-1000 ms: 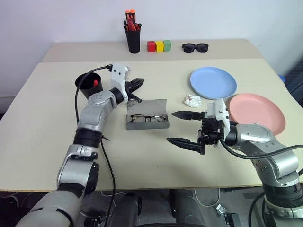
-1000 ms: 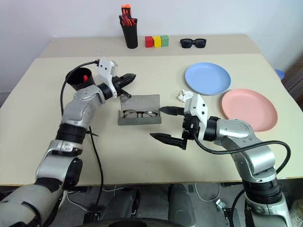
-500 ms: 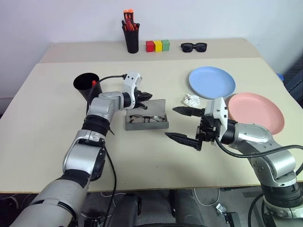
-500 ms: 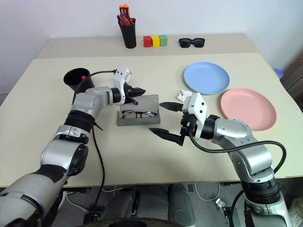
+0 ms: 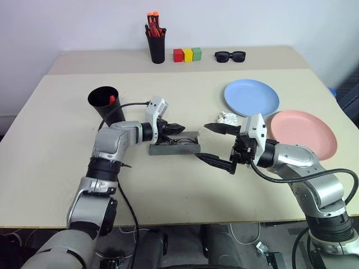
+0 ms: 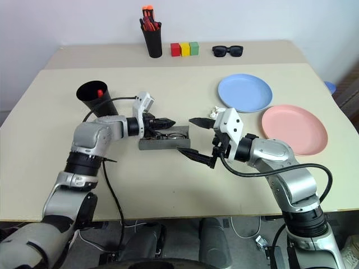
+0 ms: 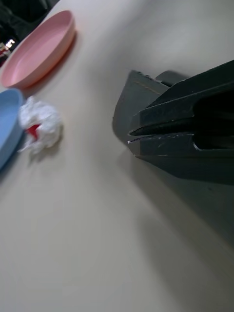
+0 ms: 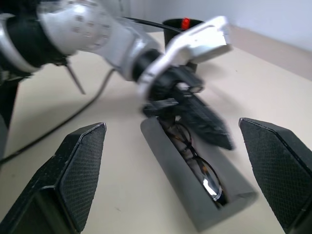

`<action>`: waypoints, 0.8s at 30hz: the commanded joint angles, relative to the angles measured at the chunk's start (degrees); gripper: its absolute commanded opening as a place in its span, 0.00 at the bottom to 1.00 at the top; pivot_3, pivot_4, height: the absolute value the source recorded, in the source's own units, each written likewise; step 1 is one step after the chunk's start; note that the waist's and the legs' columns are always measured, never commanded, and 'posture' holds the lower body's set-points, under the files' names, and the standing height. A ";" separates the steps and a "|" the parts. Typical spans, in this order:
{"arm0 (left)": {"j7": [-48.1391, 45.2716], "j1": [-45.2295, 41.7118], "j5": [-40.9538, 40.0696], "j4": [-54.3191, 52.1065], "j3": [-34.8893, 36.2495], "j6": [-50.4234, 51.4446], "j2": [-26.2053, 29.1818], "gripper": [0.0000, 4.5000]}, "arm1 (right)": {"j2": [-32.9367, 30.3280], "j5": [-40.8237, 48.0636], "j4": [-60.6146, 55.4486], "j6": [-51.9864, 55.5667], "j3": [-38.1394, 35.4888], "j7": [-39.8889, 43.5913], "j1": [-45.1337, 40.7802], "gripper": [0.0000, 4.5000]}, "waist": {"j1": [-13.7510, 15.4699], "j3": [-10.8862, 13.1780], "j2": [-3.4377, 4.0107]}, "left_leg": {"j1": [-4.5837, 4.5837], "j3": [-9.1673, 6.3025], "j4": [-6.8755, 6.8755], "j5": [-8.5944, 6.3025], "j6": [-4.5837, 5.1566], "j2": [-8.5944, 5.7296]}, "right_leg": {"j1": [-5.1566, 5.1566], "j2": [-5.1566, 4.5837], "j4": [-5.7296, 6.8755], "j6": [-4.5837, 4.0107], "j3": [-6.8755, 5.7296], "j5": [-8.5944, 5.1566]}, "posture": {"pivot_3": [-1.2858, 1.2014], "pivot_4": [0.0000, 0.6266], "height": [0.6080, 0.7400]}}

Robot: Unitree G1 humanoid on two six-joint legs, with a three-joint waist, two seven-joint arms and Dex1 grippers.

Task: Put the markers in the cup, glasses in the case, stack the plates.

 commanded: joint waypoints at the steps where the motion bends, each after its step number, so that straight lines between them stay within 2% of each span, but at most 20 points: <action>1: 3.18 2.28 -1.37 -5.02 1.25 2.63 0.04 0.02 | 0.38 -0.09 -0.77 -1.34 -0.19 -0.25 -0.84 1.00 | 0.03 0.00 0.00 | 0.00 0.00 0.00 0.00 0.00 0.00 | 0.00 0.00 0.00 0.00 0.00 0.00 | 0.52 0.24 1.00; 4: 6.07 3.25 -3.68 -6.30 4.56 4.28 -1.03 0.02 | 0.42 -0.40 -0.43 -1.78 0.16 -0.30 -1.13 1.00 | 0.03 0.00 0.00 | 0.00 0.00 0.00 0.00 0.00 0.00 | 0.00 0.00 0.00 0.00 0.00 0.00 | 0.52 0.24 1.00; 9: 4.82 3.46 -7.62 -9.14 7.38 4.00 0.75 0.02 | 0.43 -0.49 1.22 -2.00 0.03 -0.31 -2.55 1.00 | 0.03 0.00 0.00 | -0.01 0.00 0.00 0.01 -0.01 0.00 | 0.00 0.00 0.00 -0.01 0.00 0.00 | 0.52 0.24 1.00; 11: 3.93 3.20 -10.17 -10.28 8.95 4.56 1.14 0.13 | 0.77 -0.96 2.39 -2.40 -0.29 -1.14 -3.34 1.00 | 0.03 0.00 0.00 | -0.02 -0.01 0.00 0.01 -0.01 0.00 | 0.00 0.00 -0.01 -0.01 -0.01 0.00 | 0.52 0.24 1.00; 13: 3.40 2.63 -12.00 -10.68 10.71 2.31 0.88 0.29 | 1.23 -1.51 3.66 -2.91 -0.76 -2.31 -3.97 1.00 | 0.03 0.00 0.00 | -0.02 0.01 0.00 0.00 -0.01 -0.01 | -0.01 0.00 -0.02 -0.01 0.00 0.00 | 0.52 0.24 1.00; 15: 1.66 1.43 -13.99 -11.52 12.67 -1.79 0.73 0.53 | 1.87 -2.28 5.27 -3.30 -1.85 -4.36 -4.91 1.00 | 0.05 0.00 0.00 | -0.02 0.01 0.00 0.01 -0.01 -0.01 | 0.00 -0.01 -0.01 -0.01 0.00 0.00 | 0.52 0.24 1.00; 19: -4.22 1.02 -20.11 -13.39 14.17 0.39 4.91 0.96 | 1.97 -4.07 9.09 -3.86 -4.51 -8.16 -6.25 1.00 | 0.02 0.00 0.00 | -0.04 0.01 0.00 0.01 -0.03 -0.01 | -0.02 -0.01 -0.01 -0.02 0.00 0.01 | 0.52 0.24 1.00; 21: -9.71 3.75 -20.62 -15.59 12.29 -1.30 9.08 0.98 | 0.08 -7.09 12.15 -4.38 -5.71 -10.18 -6.03 1.00 | -0.19 0.00 0.01 | -0.02 0.05 -0.01 0.01 -0.03 -0.01 | -0.03 -0.01 -0.01 -0.02 0.02 0.01 | 0.52 0.24 1.00; 24: -13.85 5.89 -21.91 -16.61 12.40 -3.78 12.01 0.98 | -3.58 -10.89 16.73 -5.74 -8.70 -11.91 -4.53 1.00 | -0.02 0.00 0.04 | -0.02 0.12 -0.03 0.01 -0.02 -0.01 | -0.05 -0.01 -0.03 -0.02 0.07 0.00 | 0.52 0.24 1.00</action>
